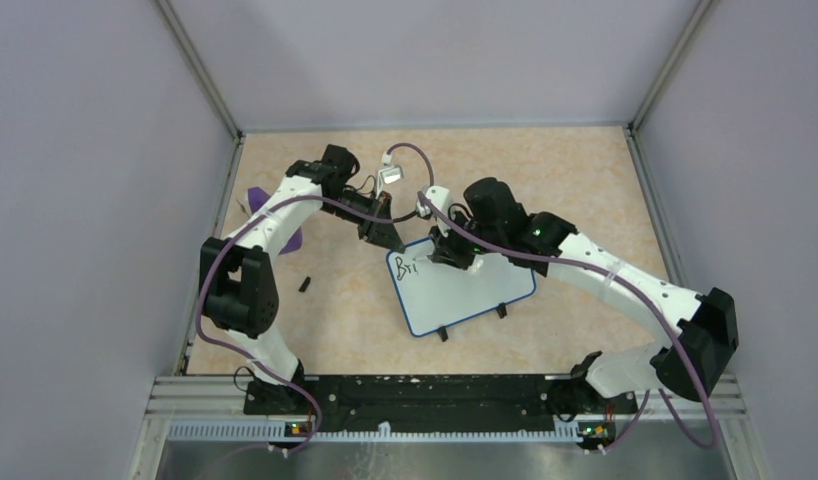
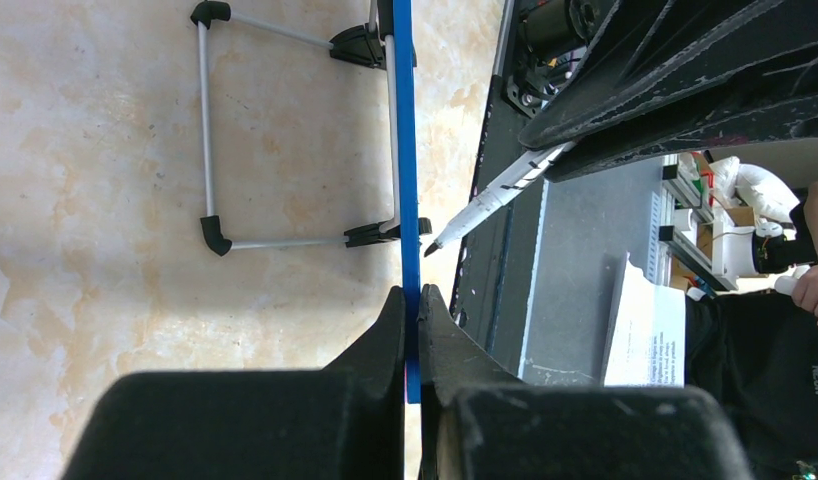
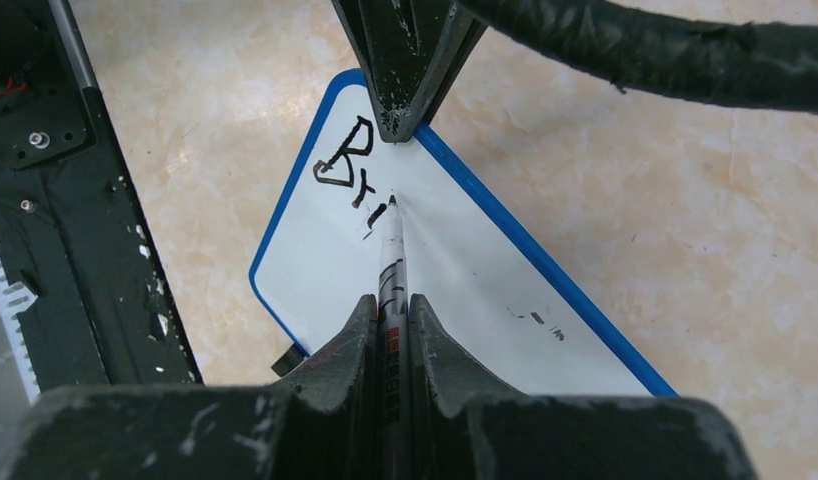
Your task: Write a sentence on the whiteboard
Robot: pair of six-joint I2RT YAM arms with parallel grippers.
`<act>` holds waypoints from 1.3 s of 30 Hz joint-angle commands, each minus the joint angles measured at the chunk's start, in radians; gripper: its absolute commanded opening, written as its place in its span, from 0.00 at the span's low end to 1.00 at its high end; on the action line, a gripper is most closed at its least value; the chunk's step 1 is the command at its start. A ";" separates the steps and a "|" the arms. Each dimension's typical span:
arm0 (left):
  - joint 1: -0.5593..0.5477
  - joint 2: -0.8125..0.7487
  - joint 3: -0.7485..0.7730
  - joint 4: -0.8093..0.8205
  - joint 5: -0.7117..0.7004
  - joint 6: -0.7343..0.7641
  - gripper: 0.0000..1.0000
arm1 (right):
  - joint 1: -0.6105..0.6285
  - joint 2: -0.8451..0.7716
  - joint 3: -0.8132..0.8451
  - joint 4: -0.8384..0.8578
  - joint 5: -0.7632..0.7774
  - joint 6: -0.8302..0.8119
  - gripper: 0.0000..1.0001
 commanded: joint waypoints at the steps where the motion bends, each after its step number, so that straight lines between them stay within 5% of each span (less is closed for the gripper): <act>1: -0.025 -0.023 -0.031 0.001 -0.028 0.039 0.00 | 0.001 0.018 0.058 0.036 0.015 0.012 0.00; 39: -0.025 -0.016 -0.039 0.012 -0.031 0.031 0.00 | -0.054 -0.079 -0.030 -0.014 -0.067 -0.025 0.00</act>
